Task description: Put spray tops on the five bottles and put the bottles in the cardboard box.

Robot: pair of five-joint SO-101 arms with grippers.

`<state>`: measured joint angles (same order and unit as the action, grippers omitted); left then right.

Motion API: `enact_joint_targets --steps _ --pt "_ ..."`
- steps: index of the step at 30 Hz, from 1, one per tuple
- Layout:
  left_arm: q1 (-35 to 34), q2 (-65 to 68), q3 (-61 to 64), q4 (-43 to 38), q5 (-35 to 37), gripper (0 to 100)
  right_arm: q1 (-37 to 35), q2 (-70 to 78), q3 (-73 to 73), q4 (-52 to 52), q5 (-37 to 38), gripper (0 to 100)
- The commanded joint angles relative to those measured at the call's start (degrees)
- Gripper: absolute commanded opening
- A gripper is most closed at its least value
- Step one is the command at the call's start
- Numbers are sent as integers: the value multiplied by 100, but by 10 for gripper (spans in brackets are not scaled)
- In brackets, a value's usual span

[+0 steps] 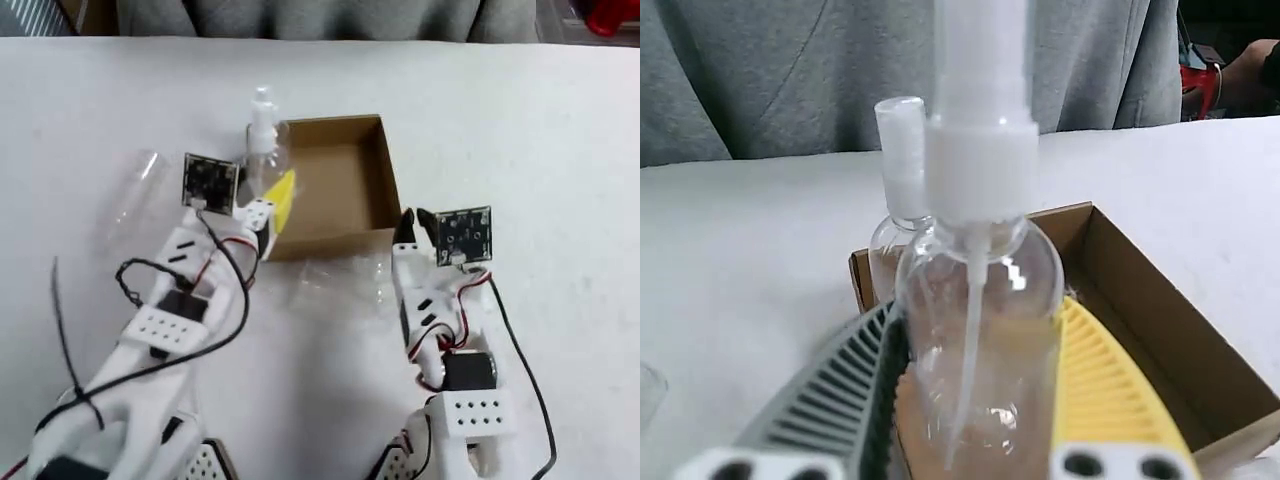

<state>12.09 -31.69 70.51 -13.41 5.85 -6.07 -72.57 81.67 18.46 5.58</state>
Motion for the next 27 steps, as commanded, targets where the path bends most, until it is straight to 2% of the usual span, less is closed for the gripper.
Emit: enact_joint_targets --steps 1,6,16,27 --pt "-40 365 -440 -598 -62 20 48 -40 -316 -110 -44 15" --pt "-101 919 -633 -1222 -35 20 40 -57 -308 -101 -44 15" --pt "-215 1736 -1152 -1248 -70 20 -13 -40 -290 -92 -44 15" --pt "-330 2563 -1618 -1248 -79 20 -664 -40 -132 -92 -44 15"
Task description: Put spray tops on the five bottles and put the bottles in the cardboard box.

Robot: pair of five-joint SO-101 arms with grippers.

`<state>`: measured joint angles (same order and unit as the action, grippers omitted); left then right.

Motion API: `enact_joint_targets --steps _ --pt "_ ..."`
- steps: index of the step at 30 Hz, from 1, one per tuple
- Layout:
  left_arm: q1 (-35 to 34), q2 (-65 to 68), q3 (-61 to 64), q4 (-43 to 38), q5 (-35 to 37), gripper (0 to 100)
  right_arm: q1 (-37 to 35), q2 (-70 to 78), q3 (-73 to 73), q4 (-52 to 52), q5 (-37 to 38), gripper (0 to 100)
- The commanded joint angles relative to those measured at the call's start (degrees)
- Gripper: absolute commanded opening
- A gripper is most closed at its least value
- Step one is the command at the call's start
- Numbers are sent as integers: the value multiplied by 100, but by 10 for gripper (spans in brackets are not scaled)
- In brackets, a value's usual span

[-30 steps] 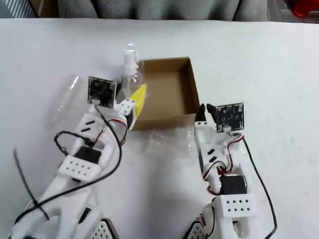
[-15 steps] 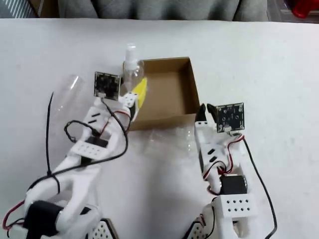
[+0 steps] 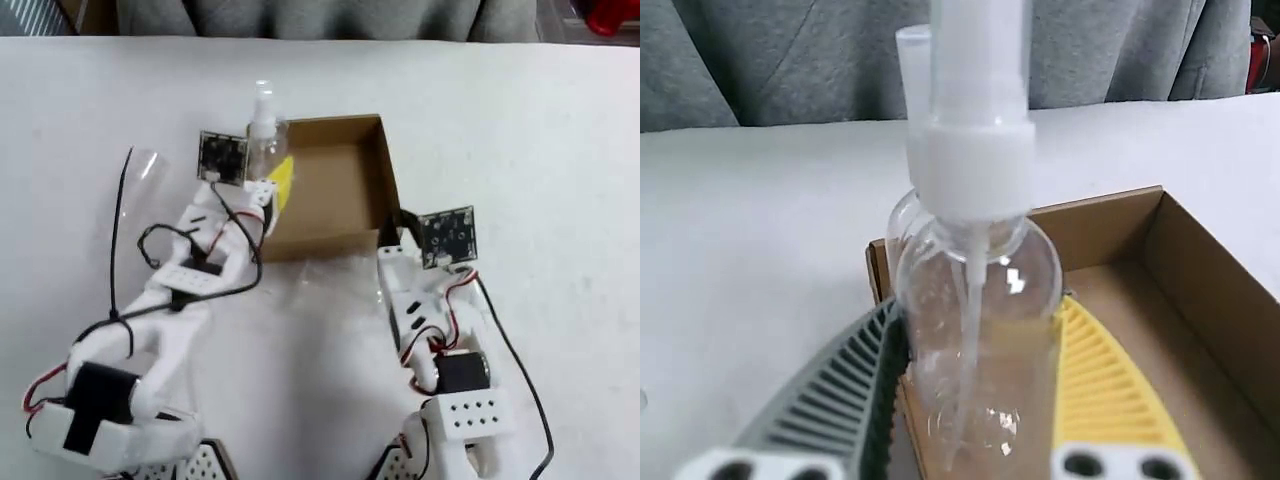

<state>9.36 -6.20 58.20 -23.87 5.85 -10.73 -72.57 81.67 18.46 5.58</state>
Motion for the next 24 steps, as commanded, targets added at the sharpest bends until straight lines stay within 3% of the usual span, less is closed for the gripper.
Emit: enact_joint_targets --steps 1,13,24 --pt "-57 48 -387 -246 -79 20 -286 -40 -97 -92 -44 15" --pt "-119 787 -387 -1240 -79 20 -664 -40 -18 -92 -44 15" --pt "-303 840 -352 -1222 -79 20 -664 -40 -18 -92 -44 15"
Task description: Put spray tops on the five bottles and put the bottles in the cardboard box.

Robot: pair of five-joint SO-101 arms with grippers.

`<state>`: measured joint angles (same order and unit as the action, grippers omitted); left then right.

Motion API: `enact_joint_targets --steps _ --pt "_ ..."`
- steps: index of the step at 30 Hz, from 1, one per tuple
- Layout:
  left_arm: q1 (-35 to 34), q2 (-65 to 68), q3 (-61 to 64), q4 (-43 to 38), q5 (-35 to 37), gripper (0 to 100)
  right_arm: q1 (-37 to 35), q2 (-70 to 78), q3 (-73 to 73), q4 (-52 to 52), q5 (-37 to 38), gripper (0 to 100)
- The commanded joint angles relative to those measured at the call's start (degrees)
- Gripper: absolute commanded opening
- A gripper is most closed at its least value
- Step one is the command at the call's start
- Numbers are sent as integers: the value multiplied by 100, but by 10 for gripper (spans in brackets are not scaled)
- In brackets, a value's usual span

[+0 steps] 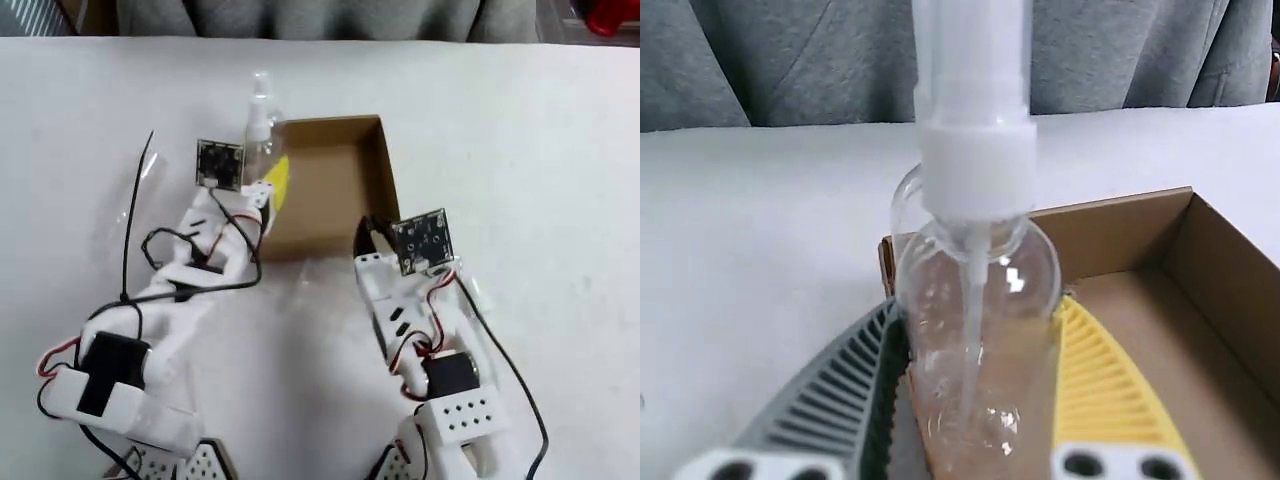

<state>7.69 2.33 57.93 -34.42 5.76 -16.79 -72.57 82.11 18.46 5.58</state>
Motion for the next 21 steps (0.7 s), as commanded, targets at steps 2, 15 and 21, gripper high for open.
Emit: enact_joint_targets --steps 2,15,21 --pt "-127 4 -325 -158 -70 20 -57 -40 -53 -92 -44 15" --pt "-92 927 -782 -369 -343 20 -57 -40 0 -92 -35 15" --pt "-92 954 -563 -782 -343 20 -57 -40 0 -101 -35 15"
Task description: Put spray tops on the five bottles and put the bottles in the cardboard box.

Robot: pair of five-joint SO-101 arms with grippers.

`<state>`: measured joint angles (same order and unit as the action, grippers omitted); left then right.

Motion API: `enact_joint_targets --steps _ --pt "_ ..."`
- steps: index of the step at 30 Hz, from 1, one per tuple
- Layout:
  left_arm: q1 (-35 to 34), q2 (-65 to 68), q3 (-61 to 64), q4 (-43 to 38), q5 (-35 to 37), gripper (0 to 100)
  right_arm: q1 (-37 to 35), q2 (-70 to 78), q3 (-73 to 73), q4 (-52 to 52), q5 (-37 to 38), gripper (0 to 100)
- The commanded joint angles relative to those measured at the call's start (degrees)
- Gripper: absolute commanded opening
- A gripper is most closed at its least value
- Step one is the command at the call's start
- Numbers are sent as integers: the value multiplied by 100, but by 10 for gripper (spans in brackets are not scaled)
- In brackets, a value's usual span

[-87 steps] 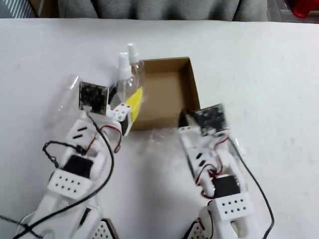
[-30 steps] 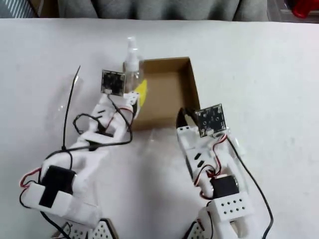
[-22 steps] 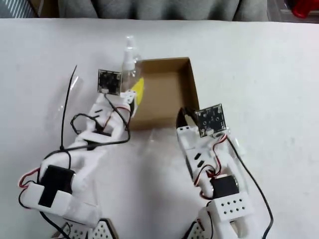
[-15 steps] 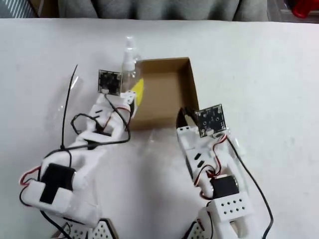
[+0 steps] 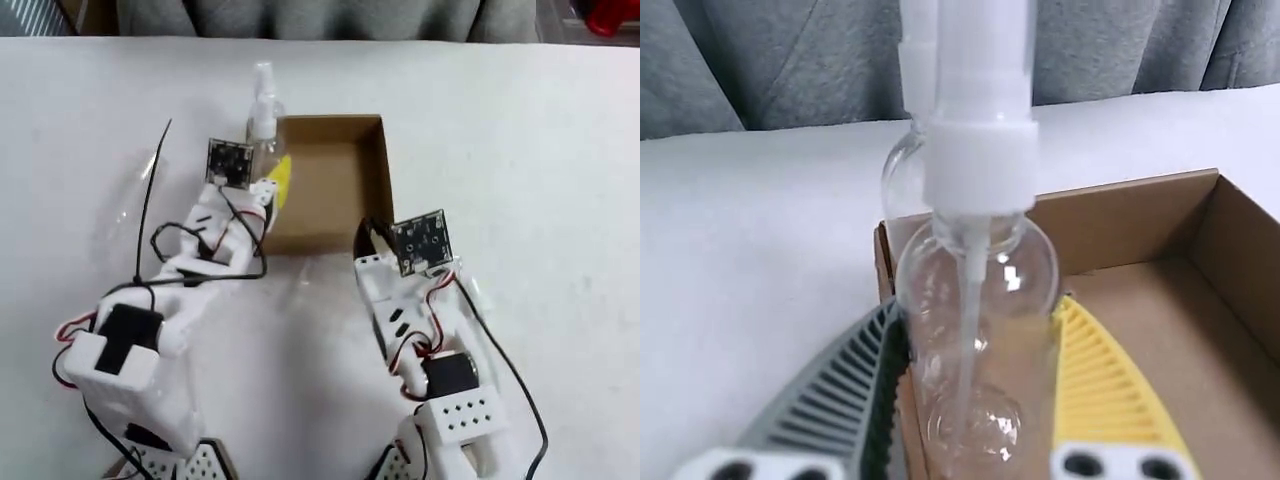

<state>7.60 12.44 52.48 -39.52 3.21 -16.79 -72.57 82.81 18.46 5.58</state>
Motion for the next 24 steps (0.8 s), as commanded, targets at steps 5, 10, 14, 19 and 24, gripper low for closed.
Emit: enact_joint_targets --steps 5,10,14,19,24 --pt "-84 -57 26 -264 -88 20 -57 -40 -70 -101 -35 15" --pt "-84 -57 35 -255 -114 20 -57 -40 -62 -101 -26 15" --pt "-84 -57 35 -255 -123 21 -57 -40 -62 -101 -18 15" --pt "-110 -57 44 -246 -88 79 -57 -40 0 -136 -9 15" --pt "-110 -57 18 123 -88 233 -57 -40 0 -145 -9 15"
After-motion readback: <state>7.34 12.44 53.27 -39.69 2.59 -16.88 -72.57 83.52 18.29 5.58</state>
